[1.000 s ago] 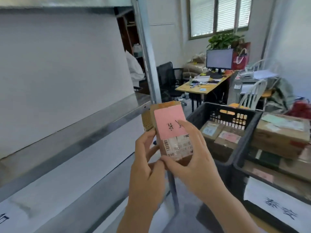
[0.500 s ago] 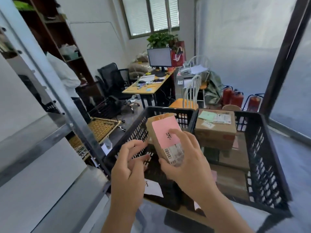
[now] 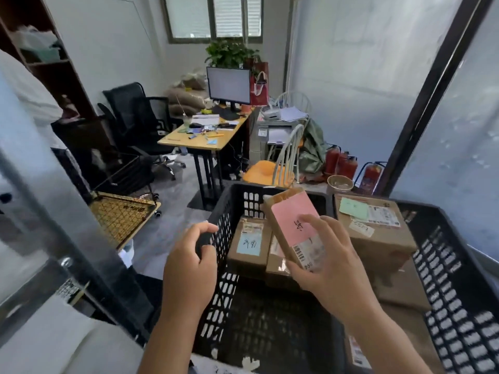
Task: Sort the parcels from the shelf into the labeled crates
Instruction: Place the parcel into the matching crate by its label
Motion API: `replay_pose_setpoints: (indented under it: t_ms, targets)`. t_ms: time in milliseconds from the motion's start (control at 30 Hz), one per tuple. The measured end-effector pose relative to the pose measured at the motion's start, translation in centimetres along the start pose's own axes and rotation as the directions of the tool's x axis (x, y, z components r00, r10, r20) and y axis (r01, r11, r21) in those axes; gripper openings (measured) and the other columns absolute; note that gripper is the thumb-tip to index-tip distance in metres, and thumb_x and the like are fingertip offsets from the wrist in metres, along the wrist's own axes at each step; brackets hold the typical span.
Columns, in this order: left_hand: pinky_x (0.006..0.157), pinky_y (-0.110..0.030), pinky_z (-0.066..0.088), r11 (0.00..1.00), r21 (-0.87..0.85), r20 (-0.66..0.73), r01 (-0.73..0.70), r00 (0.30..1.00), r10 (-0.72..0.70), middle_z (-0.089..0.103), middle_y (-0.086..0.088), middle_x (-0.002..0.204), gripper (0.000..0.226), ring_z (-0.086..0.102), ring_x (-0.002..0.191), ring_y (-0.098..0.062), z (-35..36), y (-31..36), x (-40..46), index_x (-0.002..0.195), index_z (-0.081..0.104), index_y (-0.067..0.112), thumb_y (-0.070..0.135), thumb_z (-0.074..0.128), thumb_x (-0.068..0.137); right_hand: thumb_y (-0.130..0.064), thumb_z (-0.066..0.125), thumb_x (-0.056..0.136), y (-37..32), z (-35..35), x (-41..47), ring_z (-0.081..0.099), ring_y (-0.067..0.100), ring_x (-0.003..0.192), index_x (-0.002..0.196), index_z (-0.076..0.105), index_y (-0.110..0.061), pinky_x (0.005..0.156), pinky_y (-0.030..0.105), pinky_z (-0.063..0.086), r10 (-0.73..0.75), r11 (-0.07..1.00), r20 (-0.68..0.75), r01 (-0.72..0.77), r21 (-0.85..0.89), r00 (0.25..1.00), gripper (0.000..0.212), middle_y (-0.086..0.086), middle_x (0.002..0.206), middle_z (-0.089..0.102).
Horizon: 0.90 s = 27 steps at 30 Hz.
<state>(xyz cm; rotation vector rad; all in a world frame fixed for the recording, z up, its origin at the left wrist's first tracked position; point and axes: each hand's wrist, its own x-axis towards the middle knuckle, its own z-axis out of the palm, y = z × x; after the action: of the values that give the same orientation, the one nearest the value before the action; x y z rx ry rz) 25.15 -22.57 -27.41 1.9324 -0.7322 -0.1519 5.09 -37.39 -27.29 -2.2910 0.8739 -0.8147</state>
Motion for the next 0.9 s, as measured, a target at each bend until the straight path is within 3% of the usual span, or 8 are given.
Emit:
replay_pose_setpoints:
  t_ms: [133, 200, 333, 433, 533, 633, 767, 900]
  targets:
    - [0.045, -0.023, 0.037, 1.000, -0.006, 0.144, -0.024, 0.989, 0.025, 0.065, 0.001, 0.090, 0.042, 0.049, 0.055, -0.008, 2.4, -0.7, 3.8, 0.116, 0.065, 0.045, 0.008, 0.052, 0.101, -0.043, 0.083, 0.081, 1.0, 1.0, 1.4, 0.036, 0.003, 0.129, 0.140, 0.034, -0.057, 0.084, 0.017, 0.045, 0.039, 0.995, -0.046, -0.043, -0.087, 0.998, 0.079, -0.023, 0.145, 0.031]
    - [0.049, -0.034, 0.050, 0.999, -0.012, 0.209, -0.050, 0.977, 0.051, 0.070, -0.007, 0.103, 0.041, 0.062, 0.071, -0.026, 4.6, -0.4, 4.8, 0.115, 0.064, 0.046, 0.009, 0.053, 0.102, -0.044, 0.082, 0.081, 2.6, 0.2, 1.3, 0.035, 0.004, 0.132, 0.141, 0.034, -0.057, 0.093, 0.023, 0.048, 0.102, 0.989, -0.088, -0.110, -0.099, 0.991, 0.078, -0.023, 0.147, 0.030]
    - [0.082, -0.050, 0.063, 0.996, -0.001, 0.339, -0.092, 0.937, 0.086, 0.071, 0.004, 0.117, 0.035, 0.071, 0.106, -0.034, 10.5, 1.8, 5.3, 0.116, 0.063, 0.047, 0.016, 0.054, 0.103, -0.046, 0.081, 0.080, 7.2, -3.6, 0.5, 0.040, 0.007, 0.129, 0.142, 0.036, -0.051, 0.093, 0.035, 0.054, 0.249, 0.946, -0.260, -0.292, -0.142, 0.933, 0.077, -0.018, 0.147, 0.034]
    - [0.103, -0.046, 0.056, 0.992, -0.023, 0.385, -0.128, 0.914, 0.127, 0.063, 0.018, 0.127, 0.037, 0.062, 0.123, -0.015, 14.8, 5.2, 4.8, 0.118, 0.065, 0.045, 0.013, 0.056, 0.102, -0.042, 0.084, 0.080, 12.0, -7.6, -0.4, 0.044, 0.007, 0.121, 0.143, 0.038, -0.049, 0.081, 0.025, 0.051, 0.339, 0.904, -0.372, -0.409, -0.126, 0.864, 0.079, -0.018, 0.141, 0.038]
    - [0.078, -0.045, 0.058, 0.987, -0.029, 0.451, -0.159, 0.879, 0.155, 0.070, 0.003, 0.123, 0.039, 0.070, 0.099, -0.033, 19.5, 7.7, 4.6, 0.115, 0.064, 0.049, 0.013, 0.055, 0.102, -0.043, 0.084, 0.080, 16.9, -11.6, -0.9, 0.047, 0.009, 0.116, 0.145, 0.040, -0.044, 0.070, 0.019, 0.043, 0.428, 0.839, -0.438, -0.528, -0.134, 0.791, 0.078, -0.010, 0.136, 0.042]
    - [0.054, -0.035, 0.049, 0.986, -0.035, 0.499, -0.162, 0.852, 0.157, 0.070, 0.009, 0.129, 0.041, 0.060, 0.061, -0.019, 23.7, 9.8, 4.6, 0.113, 0.061, 0.056, 0.017, 0.055, 0.101, -0.046, 0.080, 0.080, 21.6, -14.2, -0.4, 0.055, 0.016, 0.105, 0.144, 0.044, -0.038, 0.067, 0.026, 0.046, 0.496, 0.783, -0.468, -0.610, -0.123, 0.731, 0.074, -0.007, 0.127, 0.046]
    - [0.095, -0.060, 0.058, 0.983, 0.061, 0.524, -0.174, 0.843, 0.116, 0.060, 0.024, 0.137, 0.032, 0.068, 0.112, -0.047, 28.2, 12.3, 4.2, 0.117, 0.062, 0.048, 0.019, 0.057, 0.104, -0.047, 0.079, 0.082, 27.2, -14.8, 1.9, 0.052, 0.015, 0.104, 0.145, 0.044, -0.036, 0.068, 0.025, 0.050, 0.538, 0.752, -0.421, -0.641, -0.153, 0.731, 0.073, -0.006, 0.125, 0.047]
    - [0.111, -0.053, 0.052, 0.979, 0.148, 0.513, -0.141, 0.857, 0.046, 0.051, 0.029, 0.143, 0.031, 0.057, 0.134, -0.020, 31.4, 12.9, 4.5, 0.113, 0.063, 0.048, 0.019, 0.058, 0.105, -0.050, 0.076, 0.085, 30.7, -13.7, 5.3, 0.051, 0.019, 0.124, 0.146, 0.047, -0.033, 0.091, 0.041, 0.059, 0.527, 0.774, -0.371, -0.612, -0.162, 0.764, 0.069, -0.004, 0.138, 0.046]
